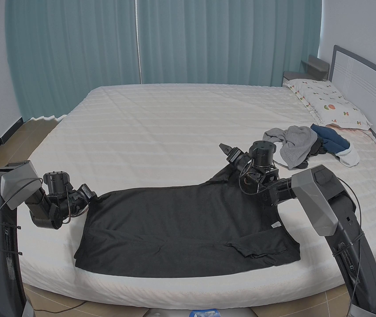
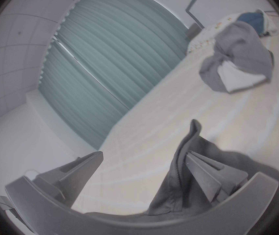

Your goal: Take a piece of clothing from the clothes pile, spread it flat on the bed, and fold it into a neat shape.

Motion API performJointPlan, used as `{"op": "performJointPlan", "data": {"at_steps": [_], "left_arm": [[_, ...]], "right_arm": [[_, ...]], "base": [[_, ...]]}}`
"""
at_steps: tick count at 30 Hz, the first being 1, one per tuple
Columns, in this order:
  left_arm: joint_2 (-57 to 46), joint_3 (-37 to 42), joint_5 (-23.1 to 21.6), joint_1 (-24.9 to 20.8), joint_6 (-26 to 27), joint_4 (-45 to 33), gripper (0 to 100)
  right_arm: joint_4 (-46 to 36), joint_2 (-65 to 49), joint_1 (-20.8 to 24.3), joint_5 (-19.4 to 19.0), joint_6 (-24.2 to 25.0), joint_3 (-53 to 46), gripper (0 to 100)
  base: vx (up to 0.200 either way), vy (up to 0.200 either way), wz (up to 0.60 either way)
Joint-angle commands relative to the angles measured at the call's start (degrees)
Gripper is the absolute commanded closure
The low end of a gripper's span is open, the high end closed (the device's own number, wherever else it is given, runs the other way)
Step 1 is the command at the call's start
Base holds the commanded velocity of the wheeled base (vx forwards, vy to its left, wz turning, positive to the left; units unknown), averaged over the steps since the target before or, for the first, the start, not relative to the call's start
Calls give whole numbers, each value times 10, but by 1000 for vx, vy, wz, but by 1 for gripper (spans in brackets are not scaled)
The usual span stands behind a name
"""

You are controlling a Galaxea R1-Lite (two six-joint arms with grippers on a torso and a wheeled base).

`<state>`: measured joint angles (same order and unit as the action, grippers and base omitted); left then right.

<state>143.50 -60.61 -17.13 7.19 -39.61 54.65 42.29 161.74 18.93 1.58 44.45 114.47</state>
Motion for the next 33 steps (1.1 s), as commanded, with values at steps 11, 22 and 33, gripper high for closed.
{"op": "performJointPlan", "data": {"at_steps": [11, 22, 33], "left_arm": [[-17, 21, -2, -1, -3, -1, 100], [-24, 31, -9, 0, -3, 0, 100], [-23, 26, -9, 0, -2, 0, 100]], "right_arm": [[-33, 22, -32, -10, -64, 1, 0], [-105, 3, -69, 16, -67, 1, 0], [-99, -15, -73, 3, -69, -61, 0]], "base": [[0, 0, 0], [0, 0, 0], [0, 0, 0]]}}
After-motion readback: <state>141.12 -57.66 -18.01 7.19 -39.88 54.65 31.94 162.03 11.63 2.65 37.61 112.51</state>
